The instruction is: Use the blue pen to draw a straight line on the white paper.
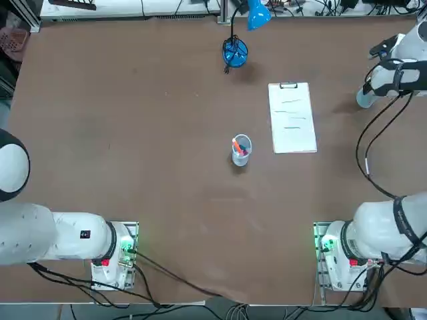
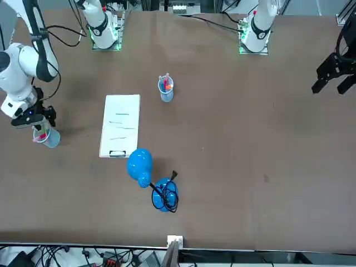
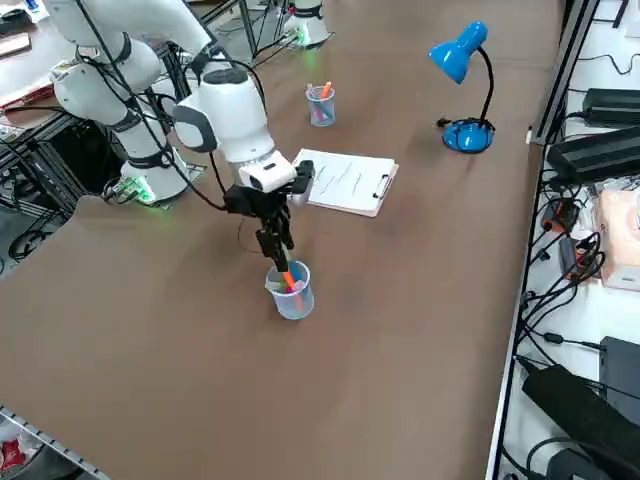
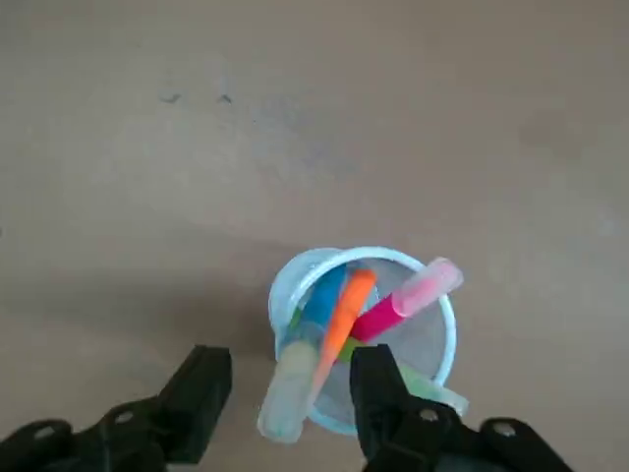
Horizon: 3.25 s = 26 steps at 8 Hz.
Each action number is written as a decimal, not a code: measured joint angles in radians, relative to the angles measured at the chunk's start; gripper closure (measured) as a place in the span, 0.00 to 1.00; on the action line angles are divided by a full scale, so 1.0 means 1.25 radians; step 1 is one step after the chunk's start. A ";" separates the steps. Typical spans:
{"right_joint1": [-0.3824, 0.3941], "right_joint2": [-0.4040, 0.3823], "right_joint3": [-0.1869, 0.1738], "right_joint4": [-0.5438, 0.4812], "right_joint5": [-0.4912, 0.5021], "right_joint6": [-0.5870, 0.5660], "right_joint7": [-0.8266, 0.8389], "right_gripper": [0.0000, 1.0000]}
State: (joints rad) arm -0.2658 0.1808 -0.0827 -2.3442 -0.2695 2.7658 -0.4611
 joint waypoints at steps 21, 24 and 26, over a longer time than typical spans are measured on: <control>-0.015 0.018 0.014 0.024 -0.021 0.009 -0.013 0.66; -0.015 0.015 0.013 0.031 -0.021 0.011 -0.013 0.78; -0.015 0.016 0.013 0.032 -0.021 0.011 -0.013 0.78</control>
State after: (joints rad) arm -0.2849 0.2002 -0.0669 -2.3043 -0.2959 2.7791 -0.4772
